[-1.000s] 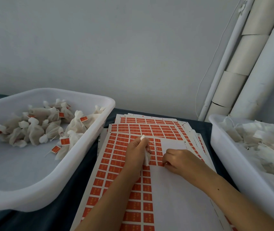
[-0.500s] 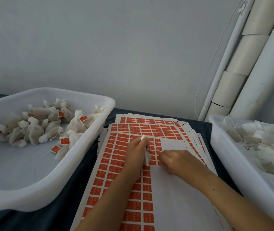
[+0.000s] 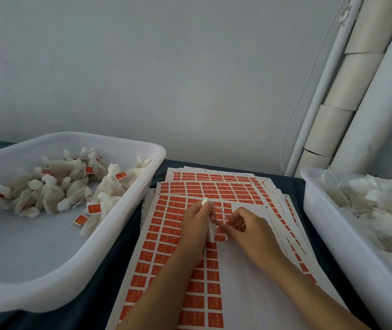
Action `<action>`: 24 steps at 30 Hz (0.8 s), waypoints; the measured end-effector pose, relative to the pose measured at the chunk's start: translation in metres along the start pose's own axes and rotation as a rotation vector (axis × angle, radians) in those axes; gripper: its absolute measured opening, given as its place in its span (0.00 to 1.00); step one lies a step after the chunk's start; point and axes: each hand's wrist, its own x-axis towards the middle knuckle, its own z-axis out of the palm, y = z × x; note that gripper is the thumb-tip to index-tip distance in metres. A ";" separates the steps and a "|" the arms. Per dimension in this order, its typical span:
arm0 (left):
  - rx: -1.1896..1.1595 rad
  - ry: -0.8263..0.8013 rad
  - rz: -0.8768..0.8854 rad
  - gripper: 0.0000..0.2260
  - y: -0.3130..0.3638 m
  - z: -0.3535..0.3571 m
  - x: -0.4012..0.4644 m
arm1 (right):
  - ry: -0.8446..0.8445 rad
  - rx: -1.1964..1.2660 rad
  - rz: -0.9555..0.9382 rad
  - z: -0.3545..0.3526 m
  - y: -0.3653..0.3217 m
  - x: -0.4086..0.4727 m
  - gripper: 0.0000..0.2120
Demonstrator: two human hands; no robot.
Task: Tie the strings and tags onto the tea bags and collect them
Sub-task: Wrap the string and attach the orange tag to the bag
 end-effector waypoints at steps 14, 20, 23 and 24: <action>-0.032 -0.078 0.022 0.11 -0.001 -0.002 -0.002 | 0.465 0.590 0.248 -0.017 0.003 0.005 0.08; -0.045 -0.070 0.049 0.06 -0.002 -0.001 -0.001 | 0.552 0.710 0.258 -0.023 0.002 0.005 0.07; -0.084 -0.091 0.093 0.02 -0.001 -0.002 0.000 | 0.567 0.708 0.248 -0.016 0.000 0.002 0.06; -0.089 -0.096 0.105 0.02 -0.001 -0.004 0.000 | 0.568 0.703 0.247 -0.014 0.000 0.001 0.05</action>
